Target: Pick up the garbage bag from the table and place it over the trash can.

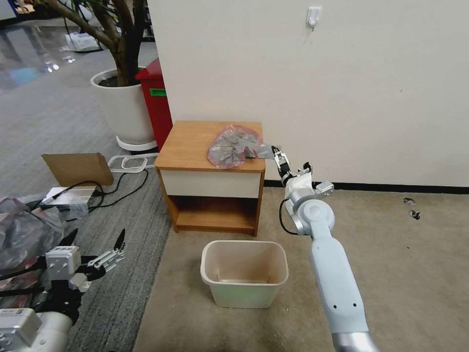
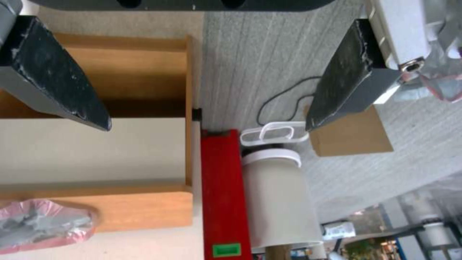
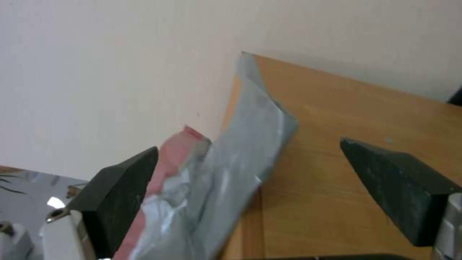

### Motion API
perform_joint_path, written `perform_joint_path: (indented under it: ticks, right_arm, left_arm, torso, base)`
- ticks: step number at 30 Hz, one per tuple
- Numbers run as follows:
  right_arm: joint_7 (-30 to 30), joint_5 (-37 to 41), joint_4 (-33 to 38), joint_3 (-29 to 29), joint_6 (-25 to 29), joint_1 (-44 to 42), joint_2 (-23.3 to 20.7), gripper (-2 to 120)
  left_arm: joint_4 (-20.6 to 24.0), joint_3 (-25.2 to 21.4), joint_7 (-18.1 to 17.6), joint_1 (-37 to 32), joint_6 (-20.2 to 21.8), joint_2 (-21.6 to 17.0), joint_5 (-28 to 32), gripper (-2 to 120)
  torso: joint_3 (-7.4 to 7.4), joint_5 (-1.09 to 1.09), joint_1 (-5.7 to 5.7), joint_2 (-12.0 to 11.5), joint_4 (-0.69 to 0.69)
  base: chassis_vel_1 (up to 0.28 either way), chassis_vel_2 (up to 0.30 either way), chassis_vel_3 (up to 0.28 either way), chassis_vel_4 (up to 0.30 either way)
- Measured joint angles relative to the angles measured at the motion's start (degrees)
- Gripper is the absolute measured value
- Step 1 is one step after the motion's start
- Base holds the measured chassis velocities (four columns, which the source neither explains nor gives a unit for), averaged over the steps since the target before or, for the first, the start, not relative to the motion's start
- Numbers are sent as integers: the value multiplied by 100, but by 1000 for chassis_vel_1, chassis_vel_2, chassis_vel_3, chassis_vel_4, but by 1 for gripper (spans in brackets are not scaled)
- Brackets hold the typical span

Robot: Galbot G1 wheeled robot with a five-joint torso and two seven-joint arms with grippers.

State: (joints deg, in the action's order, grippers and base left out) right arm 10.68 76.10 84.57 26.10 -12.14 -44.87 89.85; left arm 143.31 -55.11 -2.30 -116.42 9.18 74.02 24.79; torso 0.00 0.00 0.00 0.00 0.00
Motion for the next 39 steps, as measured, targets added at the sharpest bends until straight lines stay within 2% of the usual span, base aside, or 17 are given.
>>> perform_joint_path:
  ticks: [2, 4, 5, 8, 9, 12, 13, 15, 18, 20, 22, 25, 27, 29, 32, 37, 39]
  right_arm:
    - [-62, 13, -50, 5, 18, 43, 7, 96]
    - [-124, 14, -112, -6, 22, 100, 11, 88]
    - [-124, 14, -112, -6, 22, 100, 11, 88]
    - [-170, -2, -251, -9, 24, 202, 40, 72]
    - [-170, -2, -251, -9, 24, 202, 40, 72]
    - [-180, -20, -336, -1, 28, 272, 50, 61]
    - [-181, -21, -350, 5, 31, 284, 50, 54]
    - [-181, -21, -354, 8, 32, 287, 50, 52]
    - [-181, -18, -378, 34, 66, 313, 48, 37]
    - [-181, -17, -379, 35, 73, 316, 45, 34]
    - [-181, -17, -381, 35, 78, 324, 27, 23]
    - [-181, -17, -381, 32, 80, 332, 17, 16]
    - [-170, -20, -375, 19, 80, 330, 8, 5]
    - [-162, -21, -343, 9, 80, 307, -3, 0]
    - [-133, -25, -243, -31, 73, 233, -33, 0]
    - [-71, -35, 241, -204, 25, -60, -239, 0]
    - [69, -17, 735, -360, -7, -314, -415, 0]
  left_arm:
    - [-1, 1, 22, -5, -1, 44, -16, 100]
    - [-2, 3, 39, -7, -2, 68, -28, 100]
    - [-2, 3, 39, -7, -2, 68, -28, 100]
    - [-3, 19, 58, -7, -2, 87, -53, 100]
    - [-3, 19, 58, -7, -2, 87, -53, 100]
    - [-4, 65, 105, -5, -2, 119, -115, 100]
    - [-5, 69, 109, -4, -2, 121, -122, 100]
    - [-5, 70, 109, -4, -1, 121, -122, 100]
    - [-5, 113, 126, 2, 5, 123, -135, 100]
    - [-6, 129, 134, 4, 10, 124, -140, 100]
    - [-6, 148, 141, 7, 16, 124, -147, 100]
    - [-6, 160, 161, 8, 17, 137, -160, 100]
    - [-6, 181, 184, 13, 24, 154, -179, 100]
    - [-6, 186, 186, 13, 26, 157, -184, 100]
    - [-6, 250, 195, 22, 32, 188, -233, 100]
    - [-6, 283, 197, 26, 36, 202, -263, 100]
    - [-6, 294, 200, 27, 37, 203, -279, 100]
  torso:
    - [0, 0, 0, 0, 0]
    - [0, 0, 0, 0, 0]
    - [0, 0, 0, 0, 0]
    - [0, 0, 0, 0, 0]
    - [0, 0, 0, 0, 0]
    - [0, 0, 0, 0, 0]
    - [0, 0, 0, 0, 0]
    - [0, 0, 0, 0, 0]
    - [0, 0, 0, 0, 0]
    - [0, 0, 0, 0, 0]
    - [0, 0, 0, 0, 0]
    - [0, 0, 0, 0, 0]
    - [0, 0, 0, 0, 0]
    - [0, 0, 0, 0, 1]
    - [0, 0, 0, 0, 1]
    - [0, 1, 0, 0, 0]
    - [0, 1, 0, 0, -1]
  base:
    - [0, 0, 0, 0]
    - [0, 0, 0, 0]
    - [0, 0, 0, 0]
    - [0, 0, 0, 0]
    - [0, 0, 0, 0]
    - [0, 0, 0, 0]
    - [0, 0, 0, 0]
    - [0, 0, 0, 0]
    - [0, 0, 0, 0]
    - [0, 0, 0, 0]
    - [0, 0, 0, 0]
    - [0, 0, 0, 0]
    - [0, 0, 0, 0]
    - [0, 0, 0, 0]
    - [0, 0, 0, 0]
    - [0, 0, 0, 0]
    - [0, 0, 0, 0]
